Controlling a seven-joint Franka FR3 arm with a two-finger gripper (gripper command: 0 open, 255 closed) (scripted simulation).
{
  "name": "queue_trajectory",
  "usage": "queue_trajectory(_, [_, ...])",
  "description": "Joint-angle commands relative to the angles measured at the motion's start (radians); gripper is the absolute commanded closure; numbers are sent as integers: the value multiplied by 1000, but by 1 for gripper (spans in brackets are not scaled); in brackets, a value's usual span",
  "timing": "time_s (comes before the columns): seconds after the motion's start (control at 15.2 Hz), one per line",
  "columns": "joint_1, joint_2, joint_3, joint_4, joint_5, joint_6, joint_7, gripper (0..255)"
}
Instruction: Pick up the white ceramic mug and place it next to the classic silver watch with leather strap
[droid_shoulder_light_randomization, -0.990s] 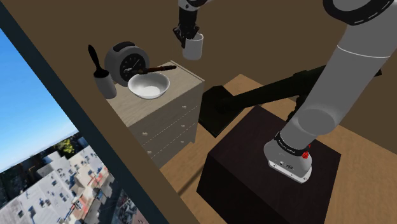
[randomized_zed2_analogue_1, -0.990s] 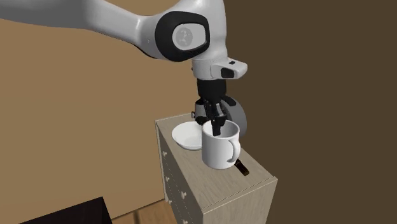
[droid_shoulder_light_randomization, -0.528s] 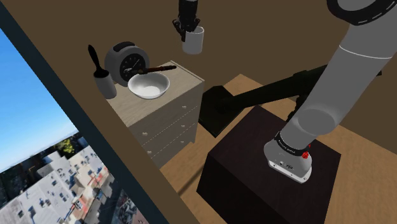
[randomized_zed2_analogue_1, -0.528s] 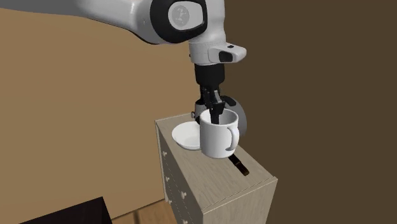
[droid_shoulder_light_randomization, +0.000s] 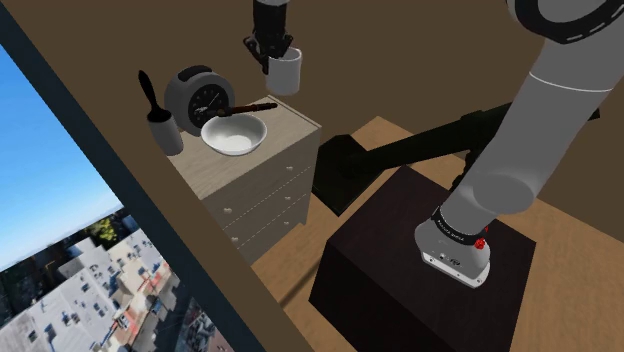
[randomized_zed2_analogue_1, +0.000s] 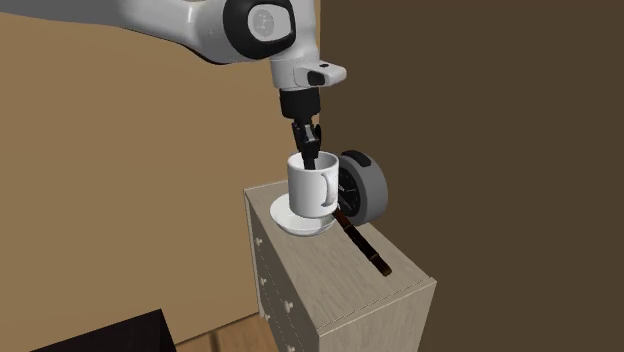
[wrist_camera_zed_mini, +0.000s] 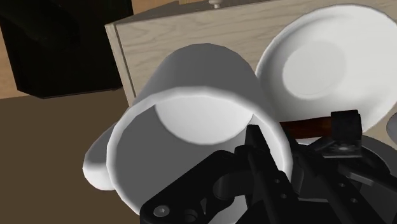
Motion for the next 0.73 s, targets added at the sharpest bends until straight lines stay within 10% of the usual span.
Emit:
queue_trajectory(0.0, [30, 16, 19, 18, -11, -6, 52, 255])
queue_trajectory(0.66, [187, 150, 94, 199, -81, -82, 281, 255])
